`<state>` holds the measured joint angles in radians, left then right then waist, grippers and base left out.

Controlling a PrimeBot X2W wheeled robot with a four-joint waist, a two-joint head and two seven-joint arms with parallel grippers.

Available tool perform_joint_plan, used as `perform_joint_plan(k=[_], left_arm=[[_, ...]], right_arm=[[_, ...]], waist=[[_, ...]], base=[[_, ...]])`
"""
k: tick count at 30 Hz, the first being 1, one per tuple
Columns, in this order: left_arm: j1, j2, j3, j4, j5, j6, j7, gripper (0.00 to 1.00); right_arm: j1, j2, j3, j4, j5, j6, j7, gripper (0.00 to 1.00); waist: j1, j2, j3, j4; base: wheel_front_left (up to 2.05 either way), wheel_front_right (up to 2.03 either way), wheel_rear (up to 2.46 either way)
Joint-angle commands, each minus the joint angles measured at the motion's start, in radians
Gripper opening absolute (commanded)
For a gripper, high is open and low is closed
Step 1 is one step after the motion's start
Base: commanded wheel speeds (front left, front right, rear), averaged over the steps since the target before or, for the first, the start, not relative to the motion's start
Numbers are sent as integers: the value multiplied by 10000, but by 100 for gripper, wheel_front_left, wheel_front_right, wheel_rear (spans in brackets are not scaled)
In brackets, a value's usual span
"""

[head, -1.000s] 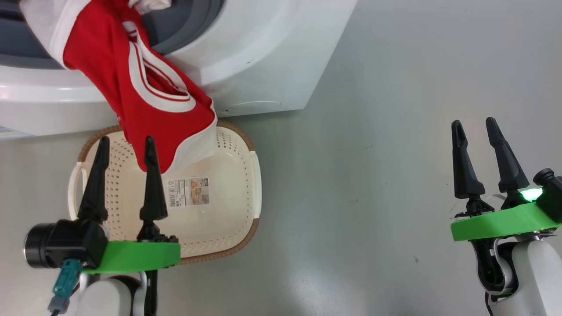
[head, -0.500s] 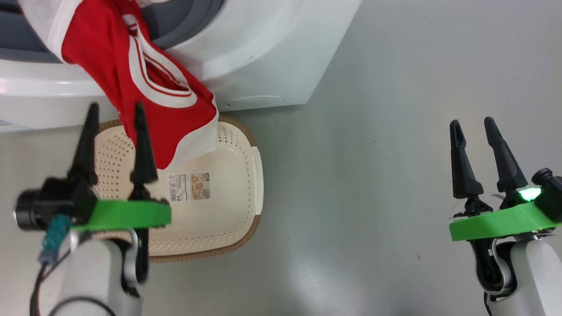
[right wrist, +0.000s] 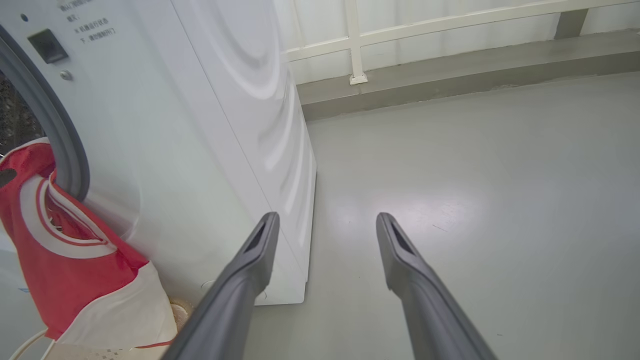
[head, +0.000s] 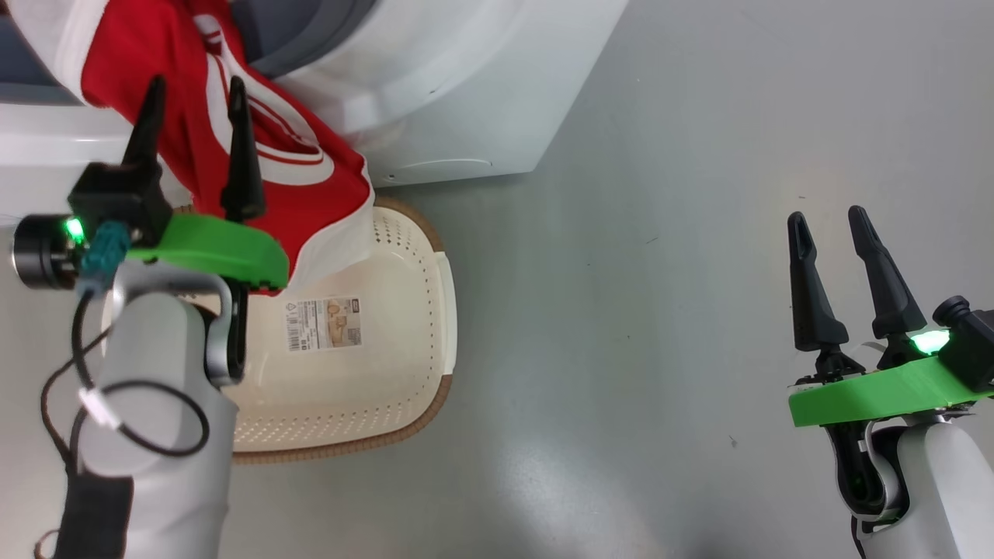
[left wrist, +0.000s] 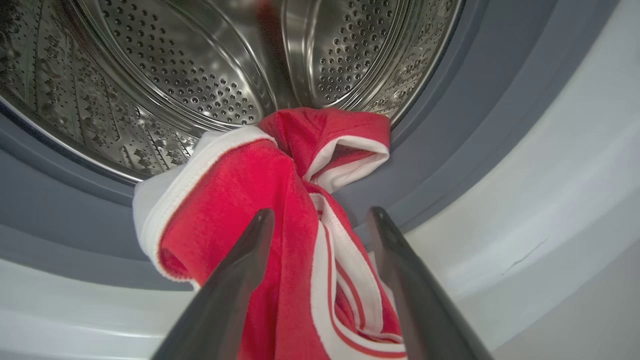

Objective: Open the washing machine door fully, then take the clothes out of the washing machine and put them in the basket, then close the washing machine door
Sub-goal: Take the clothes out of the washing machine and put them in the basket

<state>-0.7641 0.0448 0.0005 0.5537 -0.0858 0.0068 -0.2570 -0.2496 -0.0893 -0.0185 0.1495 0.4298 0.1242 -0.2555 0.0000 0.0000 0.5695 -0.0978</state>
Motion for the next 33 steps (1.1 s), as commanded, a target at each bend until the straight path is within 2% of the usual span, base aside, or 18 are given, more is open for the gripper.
perform_joint_plan(k=[1,9,16,18,20,21,22,23,33], left_arm=[[-283,342,177,189,131,-35,-47,100],[-1349,619,33,1910,423,90,-47,100],[-1896,712,-84,2736,488,85,-47,98],[-1960,709,-103,2834,477,77,-47,49],[-1987,710,-118,2889,469,71,-47,19],[-1990,706,-119,2898,456,67,-47,8],[-1990,706,-119,2898,456,67,-47,8],[-1982,699,-115,2871,439,68,-47,0],[-1075,540,49,1672,229,80,-47,0]], right_arm=[[-18,-26,237,-218,-24,65,-63,100],[-88,41,245,-251,-19,65,-63,100],[-130,71,259,-235,-28,65,-63,100],[-143,73,255,-236,-24,65,-63,100],[-144,75,249,-244,-25,65,-63,100],[-140,76,243,-249,-27,65,-63,100],[-140,76,243,-249,-27,65,-63,100],[-136,78,231,-253,-31,65,-63,100],[-48,86,163,-263,-75,65,-63,100]], waist=[[0,0,36,-43],[0,0,174,-172],[0,0,210,-242],[0,0,203,-263],[0,0,195,-277],[0,0,191,-280],[0,0,191,-280],[0,0,186,-278],[0,0,45,-156]], base=[[0,0,0],[0,0,0],[0,0,0],[0,0,0],[0,0,0],[0,0,0],[0,0,0],[0,0,0],[0,0,0]])
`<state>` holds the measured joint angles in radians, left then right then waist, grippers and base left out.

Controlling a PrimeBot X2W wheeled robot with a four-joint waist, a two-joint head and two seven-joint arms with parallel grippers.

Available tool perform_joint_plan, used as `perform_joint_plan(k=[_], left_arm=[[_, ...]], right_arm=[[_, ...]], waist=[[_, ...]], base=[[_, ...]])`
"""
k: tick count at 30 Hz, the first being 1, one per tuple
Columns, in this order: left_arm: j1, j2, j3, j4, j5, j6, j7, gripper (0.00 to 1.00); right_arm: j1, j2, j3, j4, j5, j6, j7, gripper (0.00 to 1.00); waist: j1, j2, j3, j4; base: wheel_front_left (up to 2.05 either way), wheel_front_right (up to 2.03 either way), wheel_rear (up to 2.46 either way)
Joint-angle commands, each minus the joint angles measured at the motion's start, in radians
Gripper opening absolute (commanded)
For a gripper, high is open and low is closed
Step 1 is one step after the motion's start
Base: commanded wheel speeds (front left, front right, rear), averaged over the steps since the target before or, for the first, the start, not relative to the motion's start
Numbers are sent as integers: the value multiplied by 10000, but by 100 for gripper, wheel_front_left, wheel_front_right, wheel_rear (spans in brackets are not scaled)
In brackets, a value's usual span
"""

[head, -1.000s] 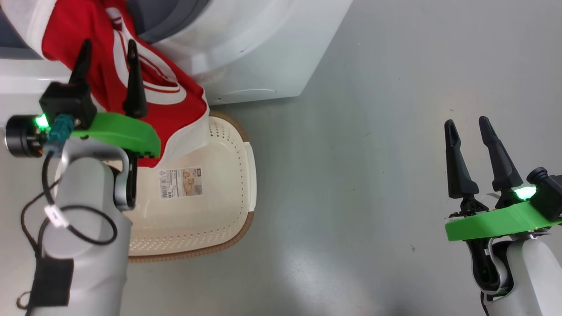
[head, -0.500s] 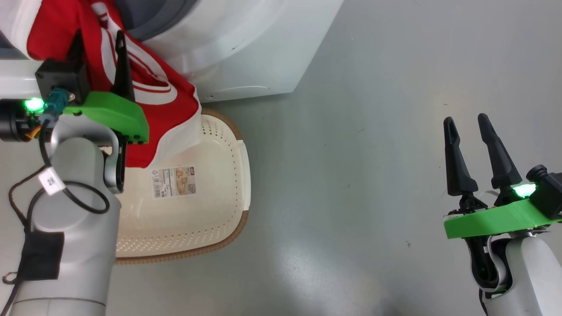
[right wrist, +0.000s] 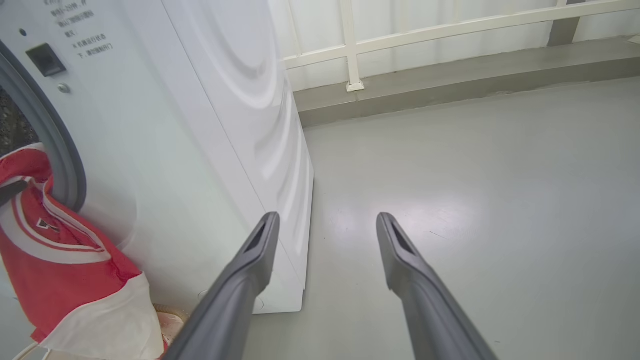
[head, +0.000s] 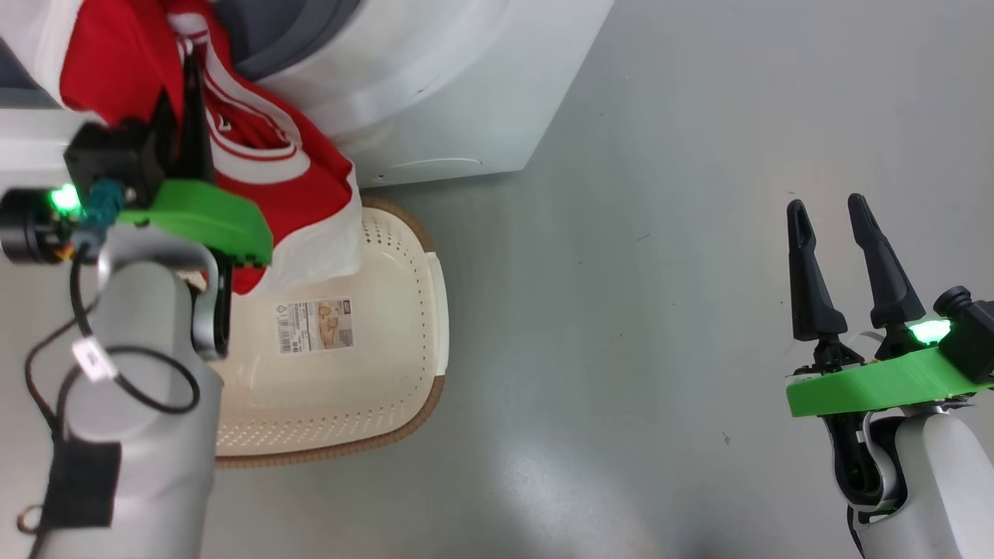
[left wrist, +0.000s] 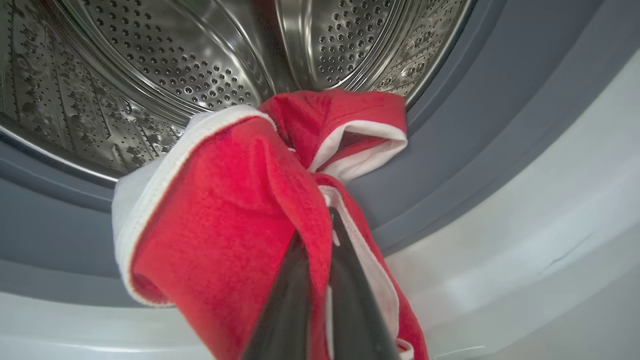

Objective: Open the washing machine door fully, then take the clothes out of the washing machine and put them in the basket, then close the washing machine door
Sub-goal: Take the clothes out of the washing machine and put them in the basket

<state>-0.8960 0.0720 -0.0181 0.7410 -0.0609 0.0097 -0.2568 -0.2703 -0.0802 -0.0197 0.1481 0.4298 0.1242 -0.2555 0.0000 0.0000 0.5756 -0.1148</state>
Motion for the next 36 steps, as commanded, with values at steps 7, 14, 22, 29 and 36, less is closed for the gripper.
perform_joint_plan(k=[7,14,22,29,36], left_arm=[[1871,118,244,-1324,-13,3,-49,0],[3170,-42,207,-1755,-63,82,-49,0],[3907,-171,-152,-1086,-155,8,-49,0],[3609,-205,-449,71,-298,-152,-49,0],[2974,-210,-409,1119,-404,-204,-49,24]], right_arm=[[253,-21,159,-240,-87,65,-63,100],[291,-76,125,-252,-96,65,-63,100],[229,-104,191,-249,-70,65,-63,100],[111,-97,192,-290,-40,65,-63,100],[10,-54,157,-337,-17,65,-63,100]], waist=[[0,0,-178,108],[0,0,-207,253],[0,0,-99,231],[0,0,190,92],[0,0,541,-63]], base=[[0,0,0],[0,0,0],[0,0,0],[0,0,0],[0,0,0]])
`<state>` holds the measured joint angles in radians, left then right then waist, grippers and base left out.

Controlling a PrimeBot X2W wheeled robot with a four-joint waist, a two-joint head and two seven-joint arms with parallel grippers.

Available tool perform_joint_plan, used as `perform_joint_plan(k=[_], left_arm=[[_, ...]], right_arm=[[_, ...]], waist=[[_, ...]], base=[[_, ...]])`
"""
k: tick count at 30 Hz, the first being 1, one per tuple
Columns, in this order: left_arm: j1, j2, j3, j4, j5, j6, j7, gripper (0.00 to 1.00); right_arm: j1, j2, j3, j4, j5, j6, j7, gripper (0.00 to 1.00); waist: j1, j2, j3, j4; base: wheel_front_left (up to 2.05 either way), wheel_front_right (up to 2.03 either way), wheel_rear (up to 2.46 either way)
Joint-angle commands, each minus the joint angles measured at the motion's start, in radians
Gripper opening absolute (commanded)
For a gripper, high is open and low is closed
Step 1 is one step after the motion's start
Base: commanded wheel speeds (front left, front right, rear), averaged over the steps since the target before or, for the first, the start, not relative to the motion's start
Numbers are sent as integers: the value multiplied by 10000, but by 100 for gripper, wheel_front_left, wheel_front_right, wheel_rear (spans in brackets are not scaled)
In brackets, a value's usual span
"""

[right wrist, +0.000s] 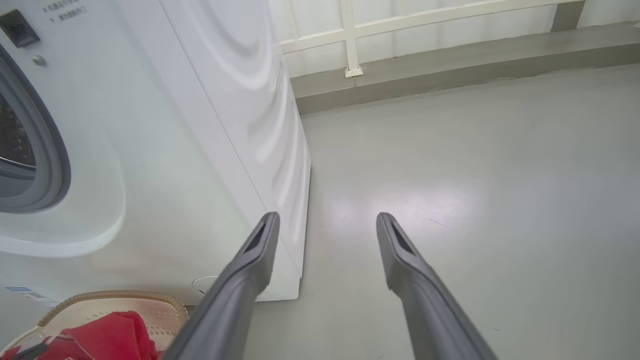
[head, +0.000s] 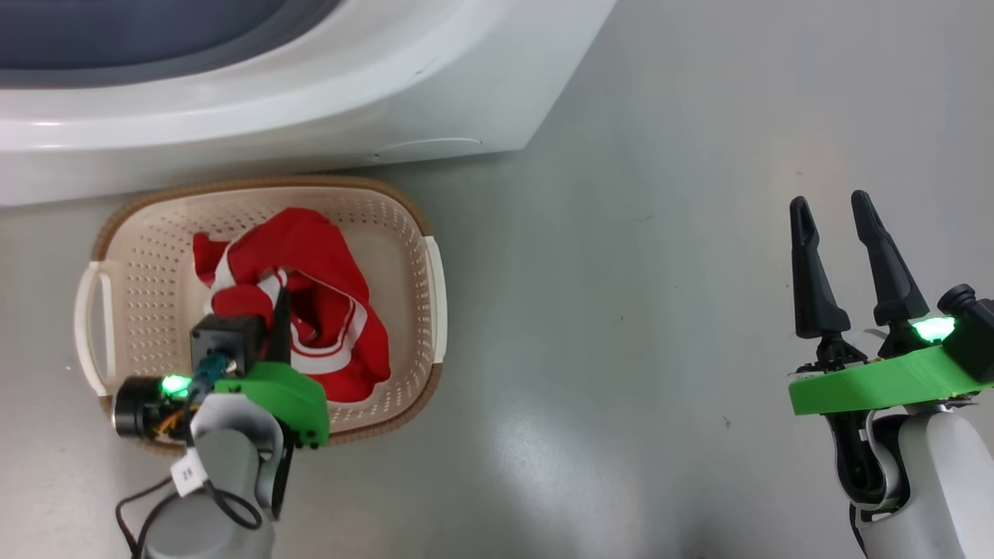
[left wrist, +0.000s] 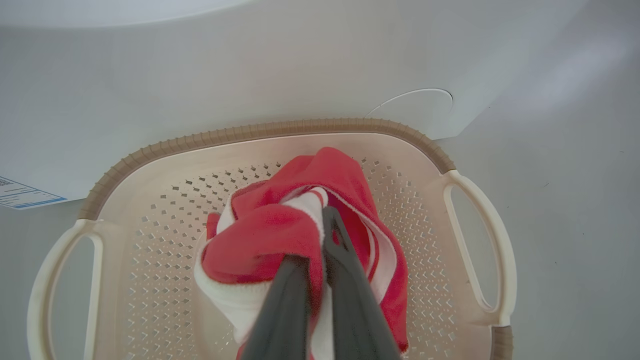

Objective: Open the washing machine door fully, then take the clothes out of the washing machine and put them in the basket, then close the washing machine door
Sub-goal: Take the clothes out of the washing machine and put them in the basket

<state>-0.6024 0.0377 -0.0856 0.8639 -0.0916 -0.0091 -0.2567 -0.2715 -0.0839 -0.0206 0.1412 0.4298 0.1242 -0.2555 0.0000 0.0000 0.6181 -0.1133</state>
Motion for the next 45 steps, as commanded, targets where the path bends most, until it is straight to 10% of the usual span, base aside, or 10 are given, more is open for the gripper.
perform_joint_plan(k=[1,3,5,18,45], left_arm=[[-86,133,296,11,-107,-19,-51,37],[-297,146,354,246,-110,-23,-51,52],[-461,179,404,524,-97,1,-51,100],[-783,212,692,772,-118,-9,-51,100],[2227,132,1363,-3751,67,-372,-51,100]], right_arm=[[4,-11,155,-276,-12,65,-63,100],[-30,-1,142,-285,-4,65,-63,100],[-48,11,137,-292,-10,65,-63,100],[-57,19,131,-211,-55,65,-63,100],[1223,-388,657,472,-162,65,-63,100]], waist=[[0,0,170,-96],[0,0,275,-136],[0,0,346,-165],[0,0,347,-87],[0,0,-2854,225]], base=[[0,0,0],[0,0,0],[0,0,0],[0,0,0],[0,0,0]])
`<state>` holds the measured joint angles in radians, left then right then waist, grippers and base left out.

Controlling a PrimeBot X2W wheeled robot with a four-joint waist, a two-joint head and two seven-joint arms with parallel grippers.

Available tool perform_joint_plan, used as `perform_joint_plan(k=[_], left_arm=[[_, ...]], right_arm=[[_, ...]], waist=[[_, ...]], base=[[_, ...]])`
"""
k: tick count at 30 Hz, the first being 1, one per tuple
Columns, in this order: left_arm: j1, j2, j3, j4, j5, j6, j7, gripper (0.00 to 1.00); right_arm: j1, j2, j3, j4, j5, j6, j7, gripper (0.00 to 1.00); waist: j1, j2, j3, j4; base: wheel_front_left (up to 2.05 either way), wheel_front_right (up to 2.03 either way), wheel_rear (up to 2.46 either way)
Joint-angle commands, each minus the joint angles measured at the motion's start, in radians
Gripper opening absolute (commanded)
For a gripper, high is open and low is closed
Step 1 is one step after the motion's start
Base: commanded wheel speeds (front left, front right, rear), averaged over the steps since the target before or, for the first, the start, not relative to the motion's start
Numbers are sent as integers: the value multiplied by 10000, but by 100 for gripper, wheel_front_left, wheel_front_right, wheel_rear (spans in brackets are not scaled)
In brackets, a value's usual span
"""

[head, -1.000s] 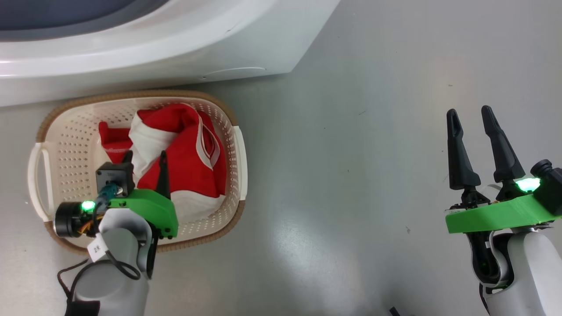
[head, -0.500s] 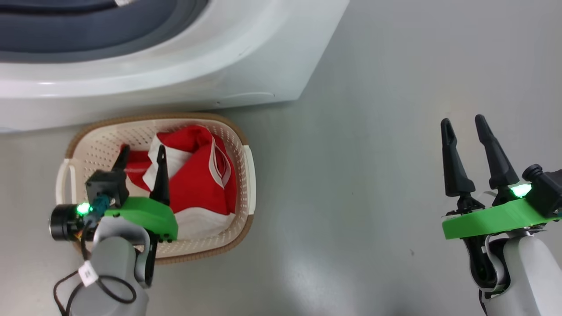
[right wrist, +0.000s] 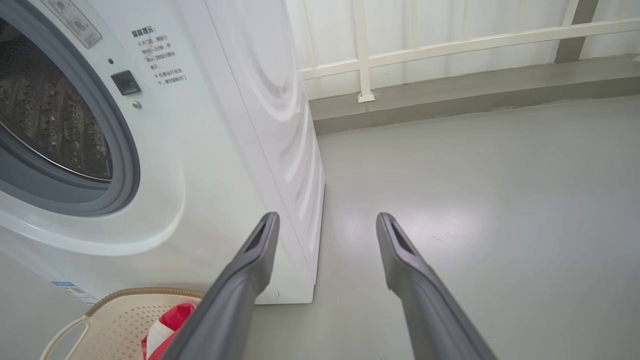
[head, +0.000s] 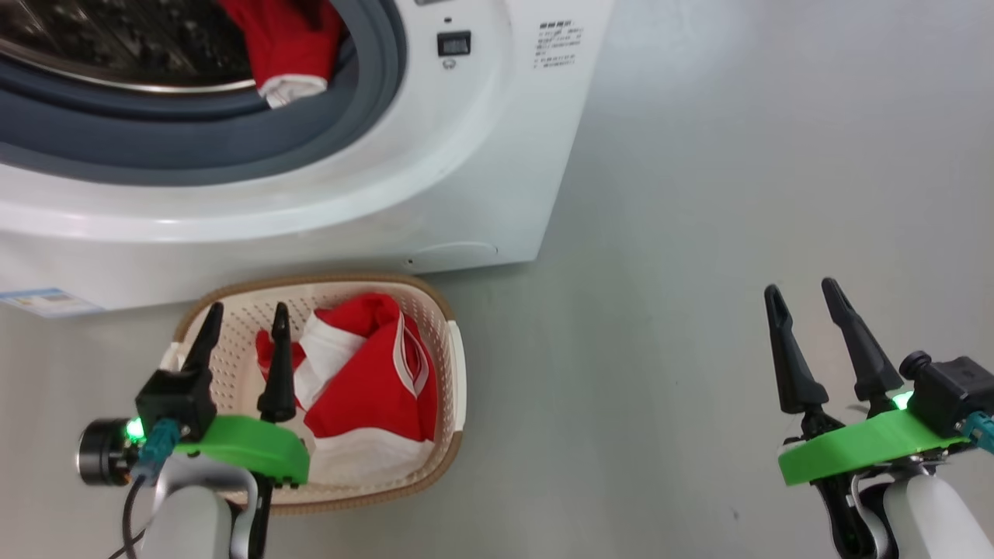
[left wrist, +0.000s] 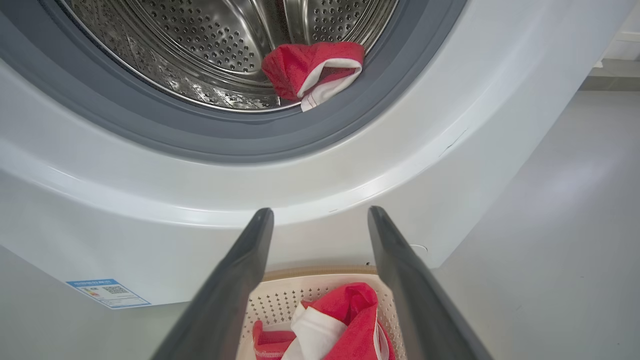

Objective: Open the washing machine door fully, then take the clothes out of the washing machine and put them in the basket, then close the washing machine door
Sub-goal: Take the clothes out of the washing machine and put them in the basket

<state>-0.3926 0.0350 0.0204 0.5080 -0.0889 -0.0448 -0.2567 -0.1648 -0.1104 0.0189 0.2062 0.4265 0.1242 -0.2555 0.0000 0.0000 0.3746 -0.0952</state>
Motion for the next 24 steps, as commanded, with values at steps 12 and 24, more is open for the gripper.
perform_joint_plan(k=[12,24], left_arm=[[1613,154,608,-1794,2,-140,-51,100],[3313,153,1033,-3324,-231,5,-51,100]], right_arm=[[869,-139,323,-17,-168,65,-63,100],[1585,-37,167,-140,-215,65,-63,100]], waist=[[0,0,-1580,20],[0,0,-2248,-78]], base=[[0,0,0],[0,0,0]])
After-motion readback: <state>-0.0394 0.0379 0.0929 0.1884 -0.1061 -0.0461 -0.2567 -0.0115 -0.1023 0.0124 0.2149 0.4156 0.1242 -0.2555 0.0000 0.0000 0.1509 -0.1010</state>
